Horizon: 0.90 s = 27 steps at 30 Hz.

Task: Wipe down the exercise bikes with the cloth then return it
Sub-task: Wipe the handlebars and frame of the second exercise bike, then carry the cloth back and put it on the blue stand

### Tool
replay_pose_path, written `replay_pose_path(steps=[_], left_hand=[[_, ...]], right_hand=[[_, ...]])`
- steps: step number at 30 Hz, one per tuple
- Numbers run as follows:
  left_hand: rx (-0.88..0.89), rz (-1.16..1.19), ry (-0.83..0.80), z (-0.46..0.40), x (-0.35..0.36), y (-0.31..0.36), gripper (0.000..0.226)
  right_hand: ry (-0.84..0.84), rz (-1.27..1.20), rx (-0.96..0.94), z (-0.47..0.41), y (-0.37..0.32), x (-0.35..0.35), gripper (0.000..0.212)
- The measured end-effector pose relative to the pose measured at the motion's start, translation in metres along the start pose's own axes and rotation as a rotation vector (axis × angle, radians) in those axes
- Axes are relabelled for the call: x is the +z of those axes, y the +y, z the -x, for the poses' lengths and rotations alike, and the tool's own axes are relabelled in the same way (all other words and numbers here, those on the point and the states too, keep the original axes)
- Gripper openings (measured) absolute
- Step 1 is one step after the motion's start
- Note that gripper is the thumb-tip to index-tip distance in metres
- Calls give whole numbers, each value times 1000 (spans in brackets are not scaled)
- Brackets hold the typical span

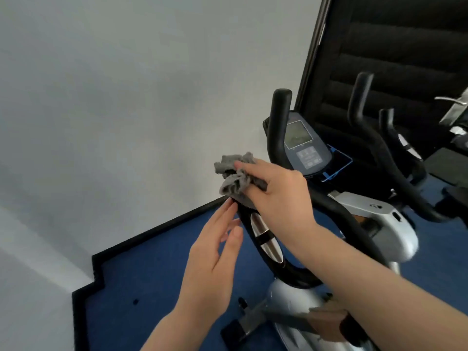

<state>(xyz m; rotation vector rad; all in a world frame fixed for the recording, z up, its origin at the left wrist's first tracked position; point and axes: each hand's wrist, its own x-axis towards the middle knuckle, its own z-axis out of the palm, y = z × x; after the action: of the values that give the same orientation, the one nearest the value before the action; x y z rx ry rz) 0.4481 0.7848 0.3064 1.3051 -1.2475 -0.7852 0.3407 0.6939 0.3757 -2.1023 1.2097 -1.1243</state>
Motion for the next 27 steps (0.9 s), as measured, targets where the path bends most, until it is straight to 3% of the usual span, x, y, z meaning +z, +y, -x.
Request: replay_pose_path(steps=[4,7,13,19,27], left_hand=[[2,-39,-79,4,-4,-13,42],[-12,-108,-125,12,-3,-17,40],[-97,-287,-338,57,14,-22,80],[12,-538,-609,113,45,-14,41],[211,-616,-866,234,154,43,33]], right_hand=[[111,245,49,44,-2,9,34],[50,365,117,79,0,-4,25],[-135,584,221,149,-4,-36,31],[-265,433,423,240,12,-77,39],[-3,595,743,437,6,-190,44]])
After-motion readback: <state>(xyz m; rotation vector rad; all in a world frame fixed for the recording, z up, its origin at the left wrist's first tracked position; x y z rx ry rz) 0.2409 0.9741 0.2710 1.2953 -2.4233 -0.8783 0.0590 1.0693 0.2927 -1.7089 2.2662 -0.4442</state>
